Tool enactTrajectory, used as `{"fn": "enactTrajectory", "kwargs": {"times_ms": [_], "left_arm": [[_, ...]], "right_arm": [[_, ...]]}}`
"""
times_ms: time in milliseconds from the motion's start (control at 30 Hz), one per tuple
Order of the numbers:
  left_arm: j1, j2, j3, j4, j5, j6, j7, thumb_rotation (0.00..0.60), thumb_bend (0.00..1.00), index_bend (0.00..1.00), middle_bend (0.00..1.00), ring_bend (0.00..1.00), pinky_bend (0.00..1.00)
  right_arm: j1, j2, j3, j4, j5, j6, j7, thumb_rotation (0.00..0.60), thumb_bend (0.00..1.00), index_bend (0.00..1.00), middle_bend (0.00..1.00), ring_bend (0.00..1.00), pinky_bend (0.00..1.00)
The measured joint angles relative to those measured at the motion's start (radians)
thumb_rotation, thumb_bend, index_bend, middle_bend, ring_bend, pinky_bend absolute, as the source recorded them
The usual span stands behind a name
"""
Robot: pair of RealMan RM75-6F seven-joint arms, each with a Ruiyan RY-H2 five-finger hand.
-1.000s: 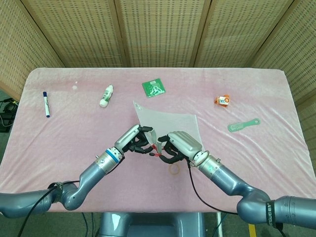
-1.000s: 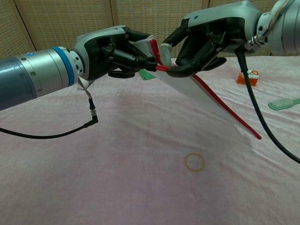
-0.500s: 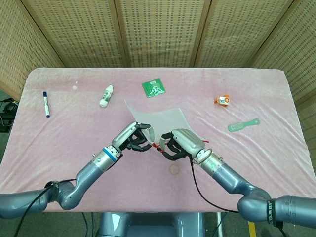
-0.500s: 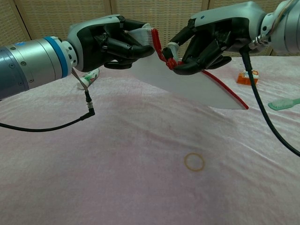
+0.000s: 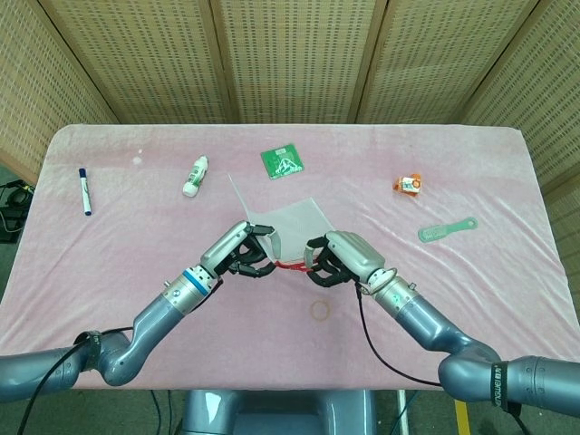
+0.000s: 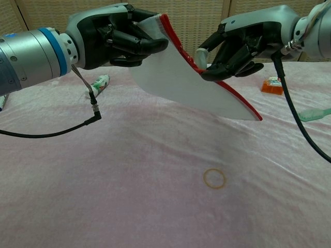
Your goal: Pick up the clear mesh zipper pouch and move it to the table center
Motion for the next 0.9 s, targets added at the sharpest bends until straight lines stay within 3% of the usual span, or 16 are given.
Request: {"fn": "enactTrajectory", "kwargs": {"times_ms": [900], "left_arm": [[-0.015, 0.054, -0.039, -0.068, -0.034, 0.013, 0.032, 0.6, 0.71, 0.87, 1.0, 0.83, 1.0]], "right_arm": [[0.002, 0.003, -0.008, 0.031, 0.05, -0.024, -0.01, 0.6, 0.8, 0.8, 0.99, 0.96, 1.0]]}}
